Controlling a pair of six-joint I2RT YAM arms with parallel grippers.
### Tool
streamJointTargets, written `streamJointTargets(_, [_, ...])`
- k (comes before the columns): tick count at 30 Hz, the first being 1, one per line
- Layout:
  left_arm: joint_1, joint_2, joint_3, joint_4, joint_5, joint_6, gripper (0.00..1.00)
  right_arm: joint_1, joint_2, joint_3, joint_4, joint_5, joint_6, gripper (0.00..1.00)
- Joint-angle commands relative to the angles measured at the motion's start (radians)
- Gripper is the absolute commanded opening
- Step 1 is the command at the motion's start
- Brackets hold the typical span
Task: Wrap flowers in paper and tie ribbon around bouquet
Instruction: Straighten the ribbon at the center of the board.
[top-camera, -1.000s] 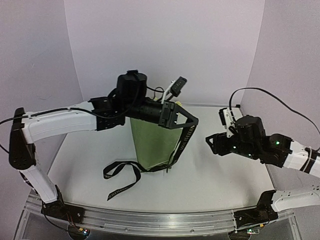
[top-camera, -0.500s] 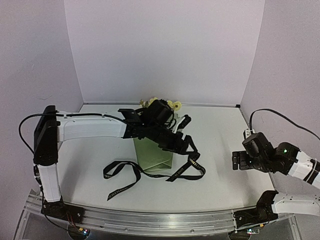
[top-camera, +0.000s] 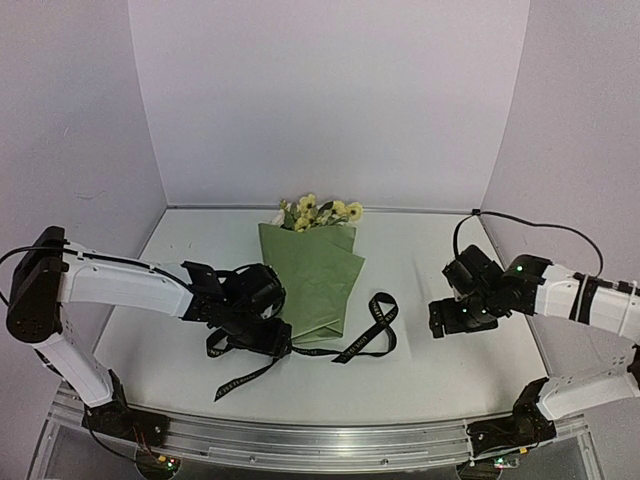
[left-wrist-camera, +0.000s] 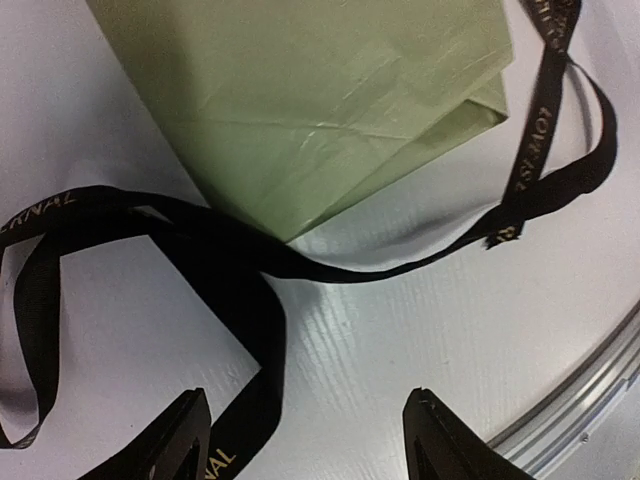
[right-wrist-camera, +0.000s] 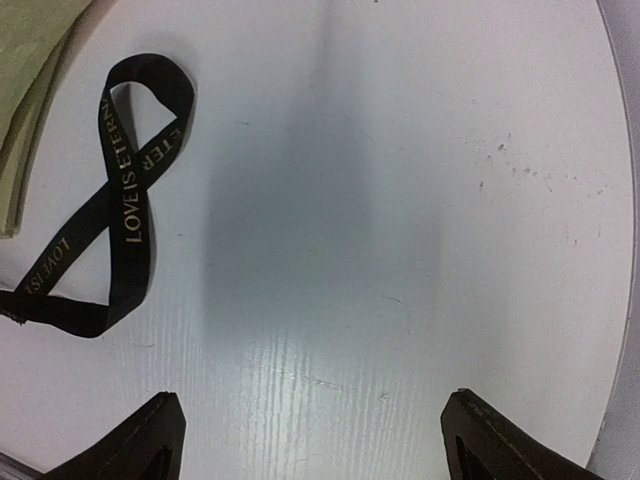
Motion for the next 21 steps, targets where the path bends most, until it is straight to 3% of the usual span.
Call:
streamJointTargets(1, [-0.001, 0.052, 0.026, -0.011, -0.085, -0.071, 0.66, -0.002, 0.100, 0.101, 0.032, -0.064, -0.018, 0.90])
streamJointTargets(11, [-0.001, 0.150, 0.025, 0.071, -0.049, -0.092, 0.61, -0.018, 0.344, 0.297, 0.039, -0.105, -0.061, 0.82])
streamJointTargets(18, [-0.001, 0.166, 0.005, 0.089, -0.059, -0.124, 0.30, -0.040, 0.535, 0.477, 0.037, -0.159, -0.075, 0.67])
streamJointTargets(21, [-0.001, 0.148, -0.016, 0.085, -0.065, -0.137, 0.20, -0.068, 0.581, 0.491, 0.037, -0.160, -0.090, 0.65])
